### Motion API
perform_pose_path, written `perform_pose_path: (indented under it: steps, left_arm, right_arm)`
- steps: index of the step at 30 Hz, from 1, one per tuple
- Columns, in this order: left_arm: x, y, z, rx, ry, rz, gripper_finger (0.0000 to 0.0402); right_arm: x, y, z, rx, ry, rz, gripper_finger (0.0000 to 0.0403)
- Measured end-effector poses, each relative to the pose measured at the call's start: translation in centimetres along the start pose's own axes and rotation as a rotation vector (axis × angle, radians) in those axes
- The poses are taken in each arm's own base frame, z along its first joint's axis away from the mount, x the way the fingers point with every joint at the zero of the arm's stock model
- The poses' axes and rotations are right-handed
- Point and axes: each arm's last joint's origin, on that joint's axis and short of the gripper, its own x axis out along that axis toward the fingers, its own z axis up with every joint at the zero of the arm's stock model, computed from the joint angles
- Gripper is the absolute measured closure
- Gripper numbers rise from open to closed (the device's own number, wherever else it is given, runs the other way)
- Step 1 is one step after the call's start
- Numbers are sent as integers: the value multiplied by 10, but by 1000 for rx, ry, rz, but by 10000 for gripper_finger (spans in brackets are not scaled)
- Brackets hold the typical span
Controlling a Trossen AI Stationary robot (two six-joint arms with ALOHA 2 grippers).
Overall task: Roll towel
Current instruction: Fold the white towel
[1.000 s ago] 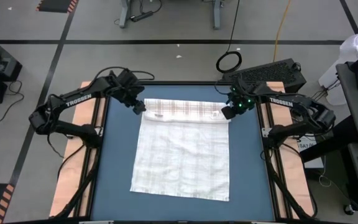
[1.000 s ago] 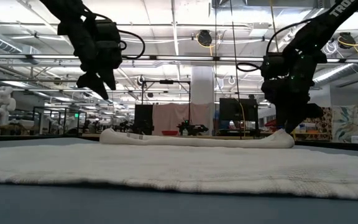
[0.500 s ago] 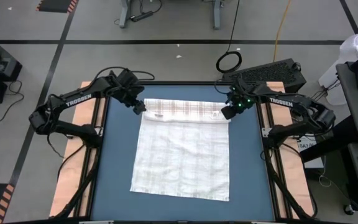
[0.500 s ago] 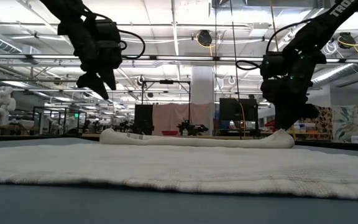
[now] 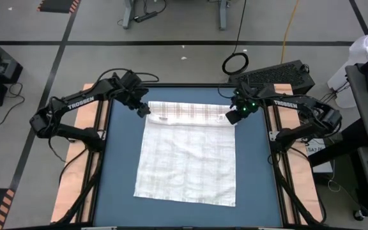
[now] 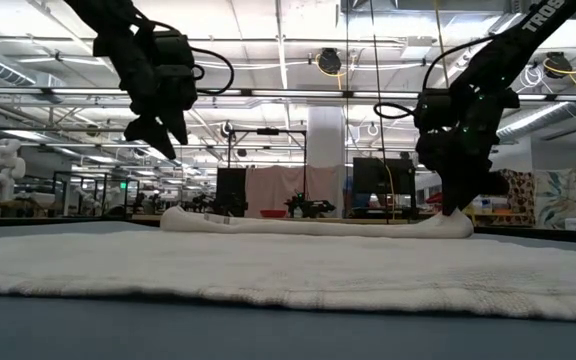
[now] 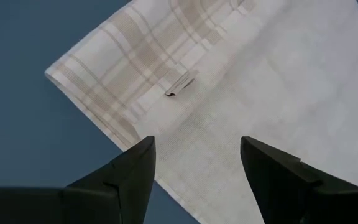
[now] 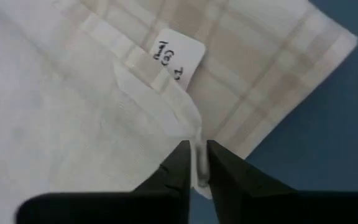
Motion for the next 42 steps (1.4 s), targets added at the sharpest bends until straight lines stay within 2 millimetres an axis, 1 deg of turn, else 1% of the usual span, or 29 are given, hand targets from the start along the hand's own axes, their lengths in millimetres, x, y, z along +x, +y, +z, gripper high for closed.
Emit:
perform_pose_path:
  steps: [2, 3, 6, 9, 12, 15, 17, 21, 25, 28, 33, 42]
  left_arm:
    - [0, 0, 1, -7, -7, -7, 163]
    - [1, 1, 3, -21, -12, -26, 163]
    - [5, 8, 9, -87, -23, -106, 171]
    - [12, 21, 14, -194, 4, -182, 192]
    - [22, 34, 15, -271, 43, -170, 210]
    - [34, 43, 15, -324, 94, -184, 214]
    - [38, 45, 15, -323, 106, -177, 207]
    - [49, 50, 15, -309, 125, -48, 177]
    - [57, 54, 15, -310, 144, -37, 148]
    - [63, 57, 16, -295, 152, -22, 135]
    - [72, 59, 15, -299, 177, -41, 130]
    - [83, 58, 17, -236, 185, -52, 130]
  right_arm:
    - [0, 0, -1, 4, 11, -6, 391]
    - [0, 0, -2, 5, 15, -8, 396]
    - [0, -1, -3, 8, 29, -12, 393]
    - [0, -1, -3, 6, 30, -12, 395]
    - [0, -1, -3, 4, 30, -12, 399]
    - [0, -1, -3, 4, 29, -12, 399]
    - [0, -1, -3, 4, 29, -11, 399]
    - [0, -1, -3, 4, 29, -11, 401]
    - [0, -1, -3, 3, 27, -11, 402]
    - [0, 0, -2, 1, 20, -8, 402]
    - [0, 0, -2, -1, 14, -7, 402]
    - [0, 0, -1, -3, 7, -5, 401]
